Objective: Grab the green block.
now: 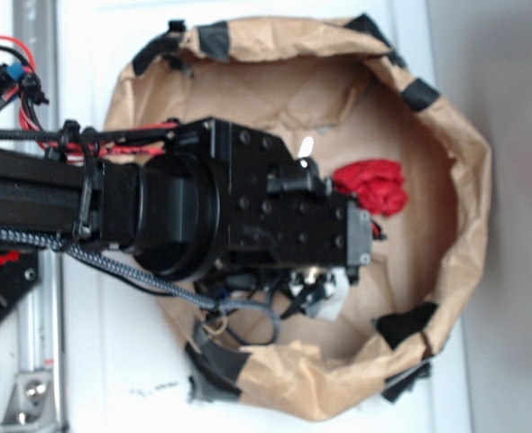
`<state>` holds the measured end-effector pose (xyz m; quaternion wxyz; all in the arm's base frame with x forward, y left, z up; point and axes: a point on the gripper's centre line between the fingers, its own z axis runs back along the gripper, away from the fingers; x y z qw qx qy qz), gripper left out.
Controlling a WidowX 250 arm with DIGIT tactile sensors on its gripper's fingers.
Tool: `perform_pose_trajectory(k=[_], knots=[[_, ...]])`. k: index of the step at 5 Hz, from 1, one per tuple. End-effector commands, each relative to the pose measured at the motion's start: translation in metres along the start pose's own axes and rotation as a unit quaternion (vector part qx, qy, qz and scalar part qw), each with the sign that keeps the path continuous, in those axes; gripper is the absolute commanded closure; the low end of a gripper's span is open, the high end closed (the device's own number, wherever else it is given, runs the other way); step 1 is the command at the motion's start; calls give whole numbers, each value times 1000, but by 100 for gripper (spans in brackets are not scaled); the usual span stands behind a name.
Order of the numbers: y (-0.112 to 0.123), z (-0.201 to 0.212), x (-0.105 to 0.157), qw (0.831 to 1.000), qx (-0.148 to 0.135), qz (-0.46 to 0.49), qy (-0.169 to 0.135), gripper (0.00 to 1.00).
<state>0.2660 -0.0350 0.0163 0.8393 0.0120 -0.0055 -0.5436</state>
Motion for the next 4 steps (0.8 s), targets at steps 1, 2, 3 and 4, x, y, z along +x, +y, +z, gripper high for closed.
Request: perform_pose_trajectory(k=[1,2,3,4], knots=[[20,26,-8,983,58,175,-19,100],[33,63,-17,953,48,298,-30,100],[36,96,-23,907,-7,419,-40,100],[30,110,-22,847,-35,530,-25,100]])
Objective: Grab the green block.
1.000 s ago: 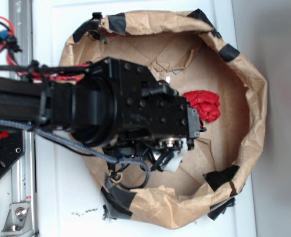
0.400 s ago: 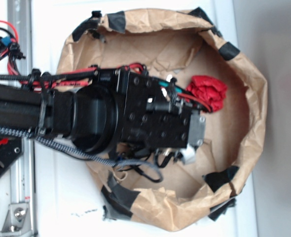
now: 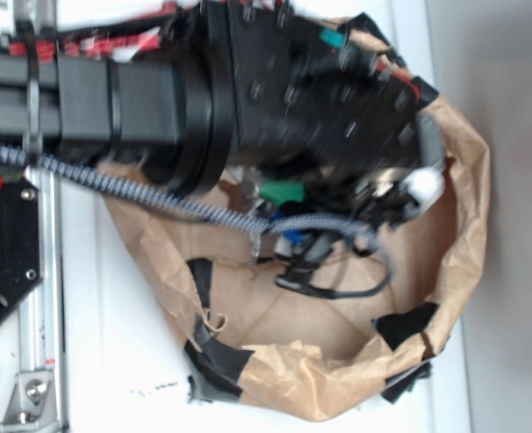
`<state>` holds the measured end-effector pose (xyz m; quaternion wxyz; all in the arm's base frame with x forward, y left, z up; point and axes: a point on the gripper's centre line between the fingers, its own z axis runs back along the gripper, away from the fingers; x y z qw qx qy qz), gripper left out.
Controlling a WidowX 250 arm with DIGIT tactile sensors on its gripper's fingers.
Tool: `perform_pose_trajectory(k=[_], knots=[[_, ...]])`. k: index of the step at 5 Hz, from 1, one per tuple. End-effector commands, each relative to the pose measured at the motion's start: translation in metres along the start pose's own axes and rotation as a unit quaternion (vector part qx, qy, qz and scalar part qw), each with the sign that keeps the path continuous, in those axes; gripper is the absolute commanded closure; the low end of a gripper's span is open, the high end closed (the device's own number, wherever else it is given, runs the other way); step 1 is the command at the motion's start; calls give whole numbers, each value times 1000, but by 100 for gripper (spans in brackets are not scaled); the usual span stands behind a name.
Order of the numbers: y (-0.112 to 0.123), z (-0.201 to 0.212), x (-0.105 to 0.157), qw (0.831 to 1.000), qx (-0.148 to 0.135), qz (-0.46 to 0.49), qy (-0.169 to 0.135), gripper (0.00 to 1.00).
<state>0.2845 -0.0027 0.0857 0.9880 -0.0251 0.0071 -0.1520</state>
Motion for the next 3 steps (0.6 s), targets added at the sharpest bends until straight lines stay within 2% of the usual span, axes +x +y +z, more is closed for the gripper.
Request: perform_pose_trajectory(k=[1,2,3], knots=[[-10,45,-13,980,31,196,-7,100],[-15,60,-19,976,32,212,-41,100],[-15,61,-19,975,40,216,-40,100]])
